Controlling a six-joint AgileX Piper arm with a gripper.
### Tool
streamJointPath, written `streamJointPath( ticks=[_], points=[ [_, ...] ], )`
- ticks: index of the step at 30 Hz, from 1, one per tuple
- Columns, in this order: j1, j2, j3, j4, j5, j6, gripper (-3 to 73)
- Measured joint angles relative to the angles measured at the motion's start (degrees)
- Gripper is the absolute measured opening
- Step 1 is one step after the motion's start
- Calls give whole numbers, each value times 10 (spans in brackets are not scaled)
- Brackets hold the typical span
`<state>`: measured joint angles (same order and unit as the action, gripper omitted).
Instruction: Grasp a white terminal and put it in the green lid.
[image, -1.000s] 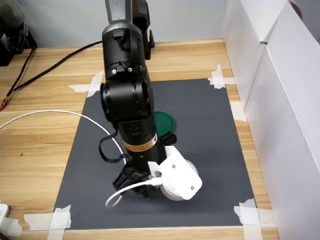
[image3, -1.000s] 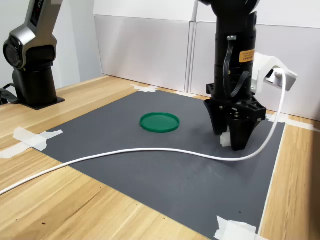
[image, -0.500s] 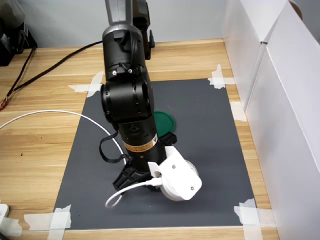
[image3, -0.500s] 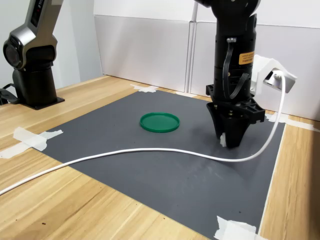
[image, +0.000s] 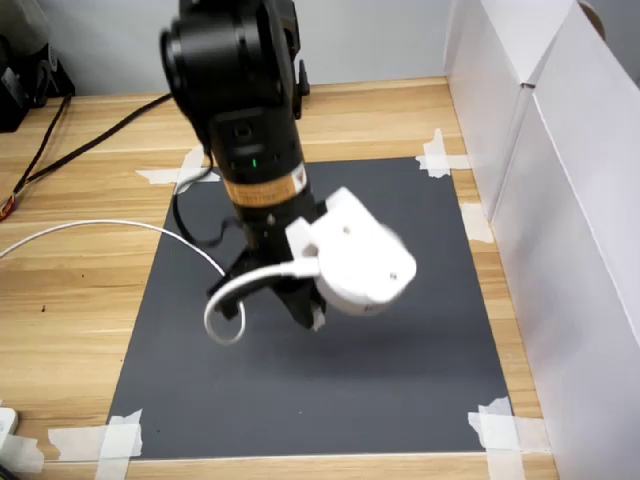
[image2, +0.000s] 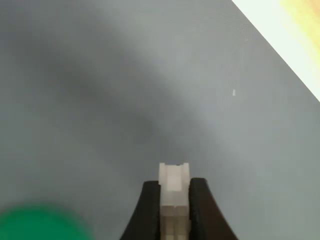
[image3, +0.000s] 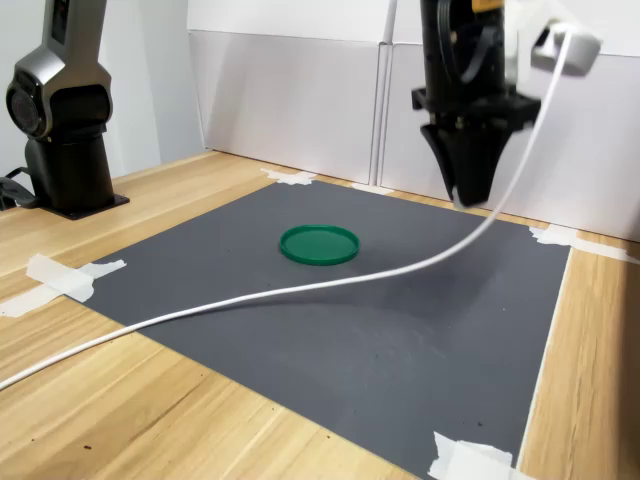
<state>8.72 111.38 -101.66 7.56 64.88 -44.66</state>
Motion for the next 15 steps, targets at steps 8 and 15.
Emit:
streamJointPath(
  ticks=[8,15],
  points=[
    [19,-96,34,5,46,-16,84],
    [29,-166,177,-19,12,-20,85]
  ],
)
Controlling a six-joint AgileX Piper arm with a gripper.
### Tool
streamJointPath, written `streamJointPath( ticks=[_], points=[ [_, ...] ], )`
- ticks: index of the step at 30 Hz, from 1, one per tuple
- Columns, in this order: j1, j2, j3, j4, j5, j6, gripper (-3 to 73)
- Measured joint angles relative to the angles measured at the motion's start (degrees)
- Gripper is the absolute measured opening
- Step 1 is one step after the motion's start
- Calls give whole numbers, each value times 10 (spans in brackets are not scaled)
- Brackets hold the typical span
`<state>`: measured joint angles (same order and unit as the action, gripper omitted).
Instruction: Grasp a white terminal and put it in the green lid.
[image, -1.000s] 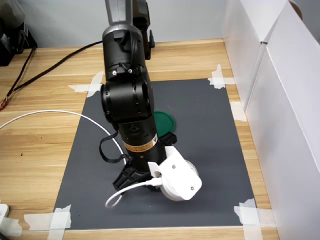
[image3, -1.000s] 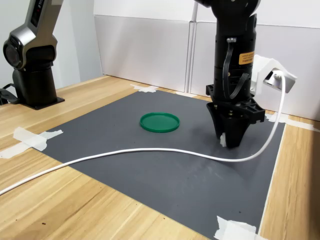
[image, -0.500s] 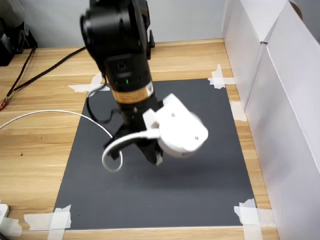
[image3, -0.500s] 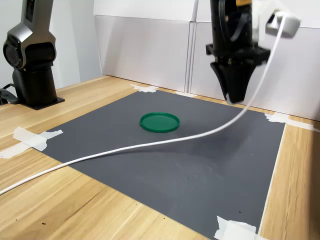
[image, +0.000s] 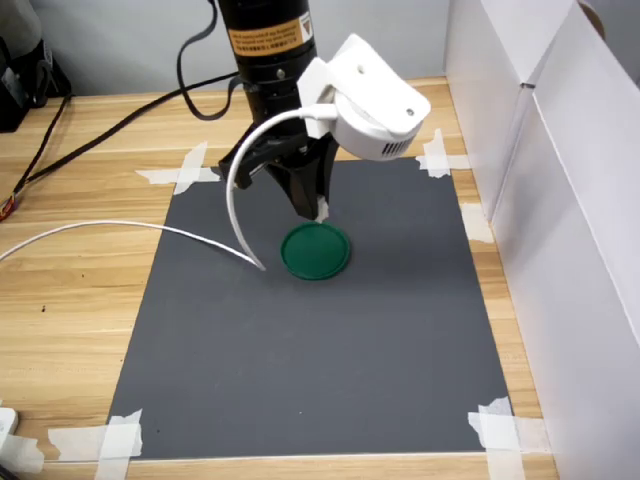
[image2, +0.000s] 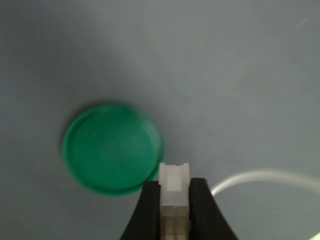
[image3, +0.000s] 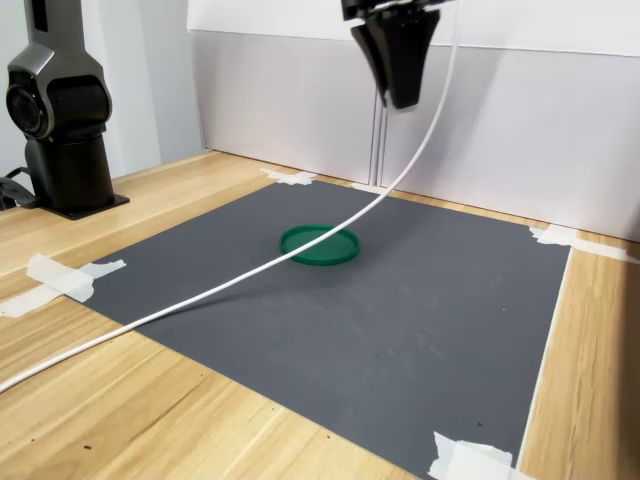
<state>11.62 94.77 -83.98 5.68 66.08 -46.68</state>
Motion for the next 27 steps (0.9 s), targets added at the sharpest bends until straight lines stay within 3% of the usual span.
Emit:
streamJointPath(
  ticks=[14,19,27],
  points=[
    [2,-50,255,-23,-185,-36,85],
    [2,-48,279,-12,-236,-56,85],
    [2,-20,281,-6,-243,-80,104]
  ],
)
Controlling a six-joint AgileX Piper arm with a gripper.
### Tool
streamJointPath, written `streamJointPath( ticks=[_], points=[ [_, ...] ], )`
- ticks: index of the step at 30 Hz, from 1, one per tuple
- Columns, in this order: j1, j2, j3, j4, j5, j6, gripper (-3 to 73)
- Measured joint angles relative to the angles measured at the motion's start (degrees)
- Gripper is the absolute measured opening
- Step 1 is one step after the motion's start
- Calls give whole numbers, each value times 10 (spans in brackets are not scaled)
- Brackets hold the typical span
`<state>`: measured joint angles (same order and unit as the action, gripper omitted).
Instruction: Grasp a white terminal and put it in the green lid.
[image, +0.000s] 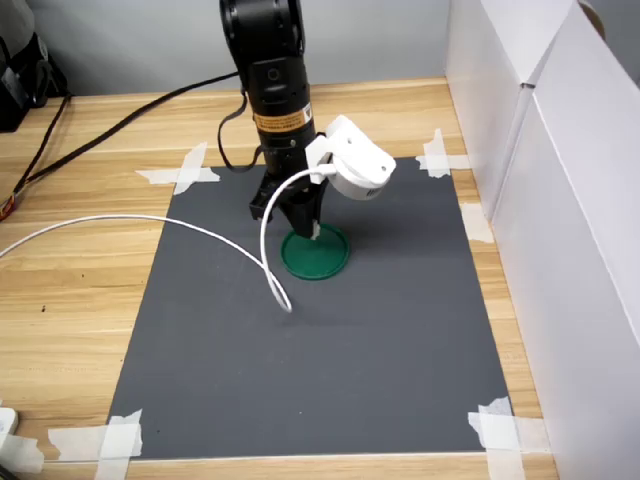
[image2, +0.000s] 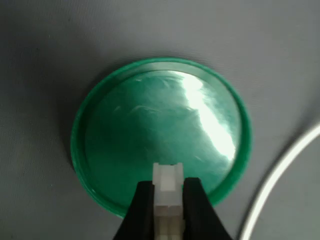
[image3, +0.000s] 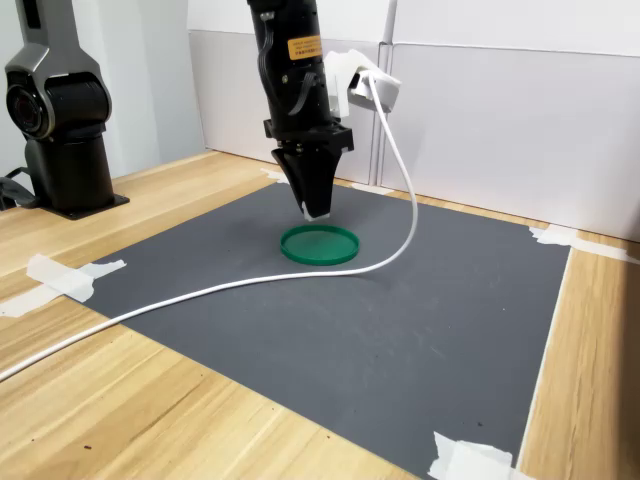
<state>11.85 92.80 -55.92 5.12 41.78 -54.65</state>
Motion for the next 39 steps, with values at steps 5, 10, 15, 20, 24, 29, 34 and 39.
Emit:
streamJointPath(
  ticks=[5,10,15,20,24,29,34,39],
  points=[
    [0,18,0,1,0,-5,183],
    [0,20,0,5,-3,-17,342],
    [0,-2,0,16,-25,-19,498],
    [0,-88,1,30,-57,-19,518],
    [0,-173,1,60,-72,-19,446],
    [0,-278,1,103,-70,-2,182],
    [-20,-395,4,111,-70,54,3],
    [-91,-518,57,112,-96,180,-14]
  ],
)
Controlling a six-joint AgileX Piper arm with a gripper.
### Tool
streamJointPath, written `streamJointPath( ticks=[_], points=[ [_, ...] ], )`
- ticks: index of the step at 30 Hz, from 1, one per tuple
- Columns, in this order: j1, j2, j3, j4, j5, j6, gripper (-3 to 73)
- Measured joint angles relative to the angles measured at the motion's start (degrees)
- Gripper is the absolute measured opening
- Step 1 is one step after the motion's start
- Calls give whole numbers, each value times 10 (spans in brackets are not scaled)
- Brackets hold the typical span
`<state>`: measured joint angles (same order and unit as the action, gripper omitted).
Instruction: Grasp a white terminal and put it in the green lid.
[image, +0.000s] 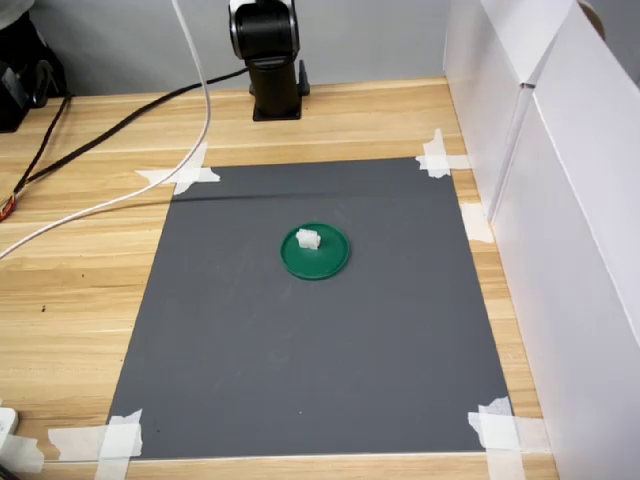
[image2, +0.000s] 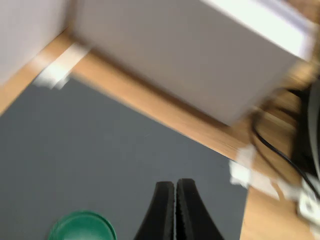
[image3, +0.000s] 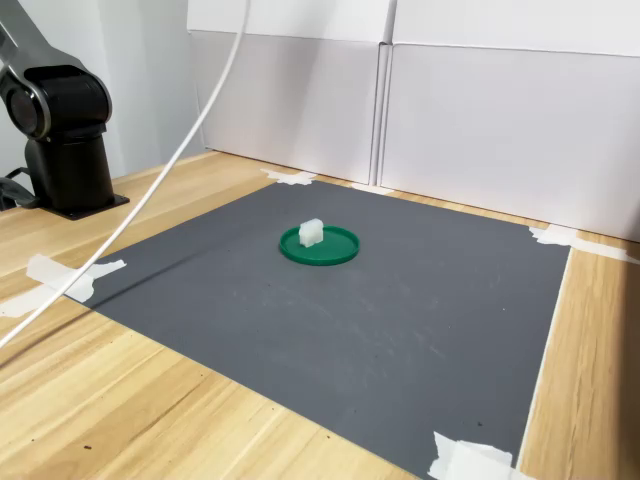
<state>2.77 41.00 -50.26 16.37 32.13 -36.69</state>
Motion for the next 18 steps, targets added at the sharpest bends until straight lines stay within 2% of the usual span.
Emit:
streamJointPath(
  ticks=[3,6,12,18],
  points=[
    [-45,-83,62,0,-26,79,-15],
    [-83,-162,127,0,-41,114,-15],
    [-143,-268,229,0,-45,124,-15],
    [-153,-330,299,0,-45,125,-15]
  ],
)
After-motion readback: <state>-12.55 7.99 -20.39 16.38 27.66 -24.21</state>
